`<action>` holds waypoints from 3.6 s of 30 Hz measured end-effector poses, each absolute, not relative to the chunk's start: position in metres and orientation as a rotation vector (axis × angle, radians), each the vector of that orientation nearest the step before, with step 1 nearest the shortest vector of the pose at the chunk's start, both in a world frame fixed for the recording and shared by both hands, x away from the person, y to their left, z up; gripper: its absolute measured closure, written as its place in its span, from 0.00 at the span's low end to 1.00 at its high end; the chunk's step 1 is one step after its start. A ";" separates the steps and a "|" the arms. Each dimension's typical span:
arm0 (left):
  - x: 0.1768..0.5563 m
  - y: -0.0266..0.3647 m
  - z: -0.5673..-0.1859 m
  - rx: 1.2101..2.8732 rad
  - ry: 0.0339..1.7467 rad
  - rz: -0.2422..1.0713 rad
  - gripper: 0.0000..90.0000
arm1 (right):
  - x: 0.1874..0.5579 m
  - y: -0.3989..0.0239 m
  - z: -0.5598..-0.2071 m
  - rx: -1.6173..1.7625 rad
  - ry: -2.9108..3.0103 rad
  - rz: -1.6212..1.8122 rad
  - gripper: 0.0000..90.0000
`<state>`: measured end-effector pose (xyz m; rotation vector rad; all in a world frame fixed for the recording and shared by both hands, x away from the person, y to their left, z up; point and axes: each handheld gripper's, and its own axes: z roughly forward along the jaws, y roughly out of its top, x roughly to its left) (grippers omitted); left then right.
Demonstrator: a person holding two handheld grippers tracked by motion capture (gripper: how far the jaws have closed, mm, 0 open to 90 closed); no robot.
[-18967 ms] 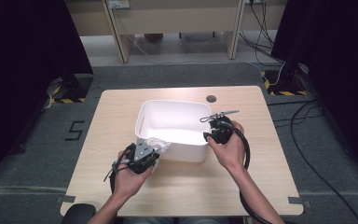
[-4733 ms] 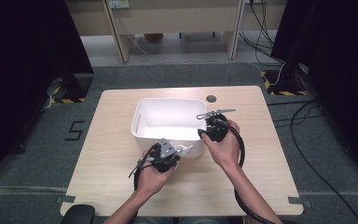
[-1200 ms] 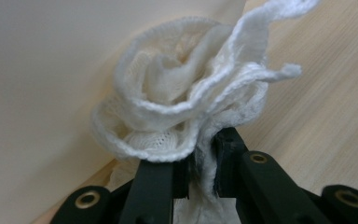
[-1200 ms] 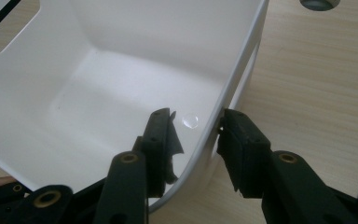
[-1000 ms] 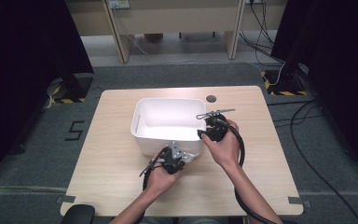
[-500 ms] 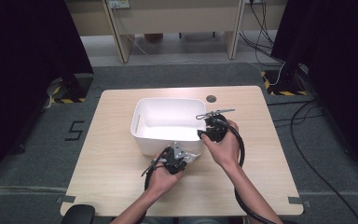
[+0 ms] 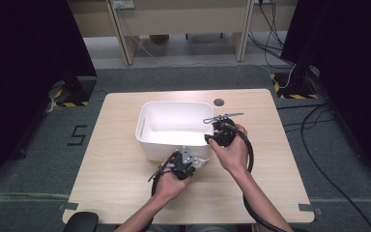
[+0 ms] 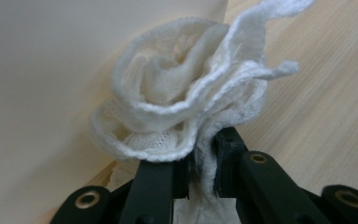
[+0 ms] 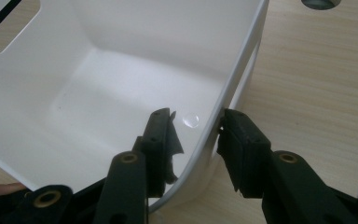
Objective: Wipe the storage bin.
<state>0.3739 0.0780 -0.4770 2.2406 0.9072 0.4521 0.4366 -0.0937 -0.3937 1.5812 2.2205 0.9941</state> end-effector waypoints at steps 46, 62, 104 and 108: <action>0.361 0.078 -0.438 2.150 0.813 0.500 0.88 | 0.441 -0.093 -0.395 1.639 2.199 1.043 0.69; 0.362 0.065 -0.433 2.149 0.776 0.511 0.88 | 0.437 -0.097 -0.386 1.661 2.169 1.083 0.76; 0.375 0.042 -0.474 2.213 0.771 0.519 0.88 | 0.436 -0.096 -0.385 1.641 2.168 1.080 0.77; 0.377 0.041 -0.478 2.229 0.780 0.507 0.88 | 0.436 -0.096 -0.385 1.637 2.167 1.082 0.77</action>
